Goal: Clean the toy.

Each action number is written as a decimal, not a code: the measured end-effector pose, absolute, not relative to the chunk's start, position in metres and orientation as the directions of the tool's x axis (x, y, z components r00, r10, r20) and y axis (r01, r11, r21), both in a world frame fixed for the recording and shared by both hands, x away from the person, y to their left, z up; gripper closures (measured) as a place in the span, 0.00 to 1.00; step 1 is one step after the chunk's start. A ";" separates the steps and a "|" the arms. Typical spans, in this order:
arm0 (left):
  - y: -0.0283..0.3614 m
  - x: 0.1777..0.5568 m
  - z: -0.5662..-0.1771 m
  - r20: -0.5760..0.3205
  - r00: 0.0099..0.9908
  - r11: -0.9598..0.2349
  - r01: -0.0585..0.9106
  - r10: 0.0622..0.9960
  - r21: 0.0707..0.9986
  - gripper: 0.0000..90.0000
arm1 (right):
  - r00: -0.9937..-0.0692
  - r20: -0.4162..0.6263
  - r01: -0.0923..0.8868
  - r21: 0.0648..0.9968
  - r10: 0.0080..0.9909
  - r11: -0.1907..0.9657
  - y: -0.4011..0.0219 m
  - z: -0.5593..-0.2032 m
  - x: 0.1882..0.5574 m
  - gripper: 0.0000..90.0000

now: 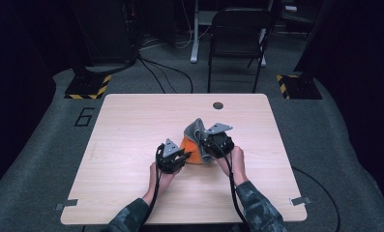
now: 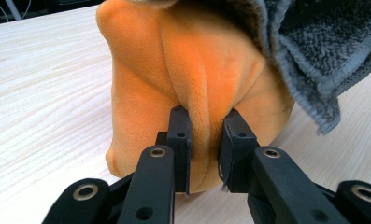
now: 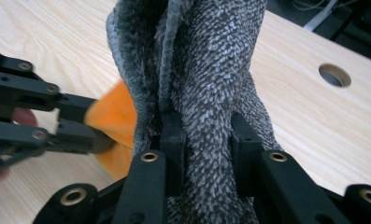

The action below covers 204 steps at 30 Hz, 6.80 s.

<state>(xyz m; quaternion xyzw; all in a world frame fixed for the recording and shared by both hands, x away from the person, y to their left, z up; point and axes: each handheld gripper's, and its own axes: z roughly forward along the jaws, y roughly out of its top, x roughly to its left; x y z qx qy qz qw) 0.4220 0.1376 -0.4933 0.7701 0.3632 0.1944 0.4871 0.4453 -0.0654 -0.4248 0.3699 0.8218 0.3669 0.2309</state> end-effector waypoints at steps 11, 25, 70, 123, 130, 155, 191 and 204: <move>0.139 0.423 -0.493 -0.061 0.660 -0.257 0.374 0.748 0.891 0.85 | -0.583 0.005 0.520 0.771 0.812 0.368 -0.096 -0.435 0.457 0.79; 0.140 0.424 -0.493 -0.067 0.662 -0.257 0.380 0.746 0.888 0.85 | -0.505 0.099 0.634 0.716 0.858 0.290 -0.126 -0.469 0.478 0.80; 0.140 0.427 -0.500 0.027 0.654 -0.351 0.371 0.756 0.860 0.41 | -0.608 0.016 0.481 0.803 0.794 0.352 -0.089 -0.443 0.463 0.80; 0.144 0.424 -0.494 -0.116 0.621 -0.219 0.437 0.776 0.872 0.87 | -0.603 -0.118 0.398 0.813 0.789 0.426 -0.059 -0.439 0.446 0.79; 0.146 0.425 -0.494 -0.117 0.626 -0.225 0.440 0.771 0.870 0.86 | -0.575 -0.092 0.445 0.799 0.813 0.405 -0.072 -0.441 0.453 0.78; 0.146 0.425 -0.497 -0.100 0.641 -0.239 0.420 0.761 0.876 0.85 | -0.492 0.041 0.695 0.621 0.869 0.364 -0.111 -0.501 0.494 0.78; 0.143 0.422 -0.496 -0.070 0.658 -0.261 0.392 0.750 0.882 0.84 | -0.670 0.020 0.441 0.815 0.742 0.377 -0.044 -0.429 0.445 0.80; 0.143 0.423 -0.496 -0.070 0.656 -0.259 0.391 0.752 0.883 0.84 | -0.632 0.015 0.477 0.795 0.775 0.374 -0.069 -0.430 0.453 0.80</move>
